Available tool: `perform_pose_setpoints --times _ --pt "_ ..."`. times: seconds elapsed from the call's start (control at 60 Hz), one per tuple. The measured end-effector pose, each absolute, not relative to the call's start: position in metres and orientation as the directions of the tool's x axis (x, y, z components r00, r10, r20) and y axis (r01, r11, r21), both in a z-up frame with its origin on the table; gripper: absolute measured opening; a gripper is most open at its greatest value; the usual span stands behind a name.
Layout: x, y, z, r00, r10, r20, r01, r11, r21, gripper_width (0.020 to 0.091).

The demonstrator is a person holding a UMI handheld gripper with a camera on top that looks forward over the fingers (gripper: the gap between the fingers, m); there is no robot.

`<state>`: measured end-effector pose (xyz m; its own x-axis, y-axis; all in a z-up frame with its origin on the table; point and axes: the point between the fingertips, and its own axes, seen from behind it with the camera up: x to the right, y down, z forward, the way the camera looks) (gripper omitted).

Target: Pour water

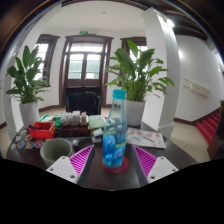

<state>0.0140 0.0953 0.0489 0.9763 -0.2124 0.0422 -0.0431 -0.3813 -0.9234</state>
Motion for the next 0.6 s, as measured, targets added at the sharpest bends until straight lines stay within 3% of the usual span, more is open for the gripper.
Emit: perform_pose_setpoints --times 0.167,0.467,0.6 --pt "-0.019 0.020 0.054 0.984 -0.176 0.009 -0.069 -0.430 -0.900 0.0731" --pt "-0.078 -0.062 0.130 0.997 -0.054 -0.054 -0.072 -0.402 -0.913 0.0736" --pt "-0.095 -0.075 0.150 0.998 -0.014 -0.054 -0.055 -0.386 -0.921 0.0734"
